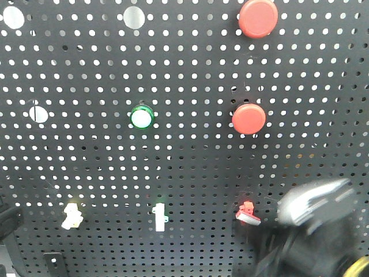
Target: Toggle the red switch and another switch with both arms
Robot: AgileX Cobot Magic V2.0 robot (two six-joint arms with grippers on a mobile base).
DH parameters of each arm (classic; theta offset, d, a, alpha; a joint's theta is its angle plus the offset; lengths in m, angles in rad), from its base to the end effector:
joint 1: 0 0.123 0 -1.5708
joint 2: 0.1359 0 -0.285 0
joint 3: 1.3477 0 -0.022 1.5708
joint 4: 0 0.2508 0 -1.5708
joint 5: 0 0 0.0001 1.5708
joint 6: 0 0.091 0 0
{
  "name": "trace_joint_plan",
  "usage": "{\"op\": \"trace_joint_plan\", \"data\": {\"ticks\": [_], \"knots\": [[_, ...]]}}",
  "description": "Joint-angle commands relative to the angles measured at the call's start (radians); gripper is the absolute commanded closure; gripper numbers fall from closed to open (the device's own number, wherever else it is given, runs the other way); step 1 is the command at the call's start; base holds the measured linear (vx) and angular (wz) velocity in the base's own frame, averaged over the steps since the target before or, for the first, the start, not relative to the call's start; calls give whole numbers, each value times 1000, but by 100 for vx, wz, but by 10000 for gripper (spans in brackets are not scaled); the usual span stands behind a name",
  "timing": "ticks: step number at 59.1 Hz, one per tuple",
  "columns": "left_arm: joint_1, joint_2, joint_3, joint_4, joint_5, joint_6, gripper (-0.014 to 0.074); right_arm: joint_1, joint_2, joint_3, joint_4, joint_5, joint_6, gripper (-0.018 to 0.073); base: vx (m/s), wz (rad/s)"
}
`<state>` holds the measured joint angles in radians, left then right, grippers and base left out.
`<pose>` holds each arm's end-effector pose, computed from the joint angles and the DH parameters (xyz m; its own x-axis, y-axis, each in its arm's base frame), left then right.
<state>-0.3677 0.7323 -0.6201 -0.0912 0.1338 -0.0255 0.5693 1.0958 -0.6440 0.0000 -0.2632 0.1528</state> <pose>0.1461 -0.0575 0.3418 -0.1889 -0.0511 -0.9807 0.3512 0.9291 -0.1161 0.2004 0.1282 0.3136 -0.1663 0.0743 -0.9833 -0.5198 0.8408 0.1514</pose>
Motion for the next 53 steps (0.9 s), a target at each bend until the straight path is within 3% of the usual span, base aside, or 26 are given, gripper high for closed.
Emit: {"op": "trace_joint_plan", "data": {"ticks": [1,17,25,36,43,53], "knots": [[-6,-5,-31,-9,-89,-8,594,-4,-14,-37,13,-194,-15,566,0,0],[-6,-5,-31,-9,-90,-9,594,-3,101,-37,55,-138,-6,566,0,0],[-6,-5,-31,-9,-90,-9,594,18,124,-37,42,5,65,566,0,0],[-6,-5,-31,-8,-91,-8,594,98,73,-37,42,206,51,566,0,0],[-6,-5,-31,-8,-94,-8,594,116,41,-37,42,182,14,566,0,0],[-6,-5,-31,-8,-94,-8,594,115,10,-37,43,-2,-31,566,0,0]]}}
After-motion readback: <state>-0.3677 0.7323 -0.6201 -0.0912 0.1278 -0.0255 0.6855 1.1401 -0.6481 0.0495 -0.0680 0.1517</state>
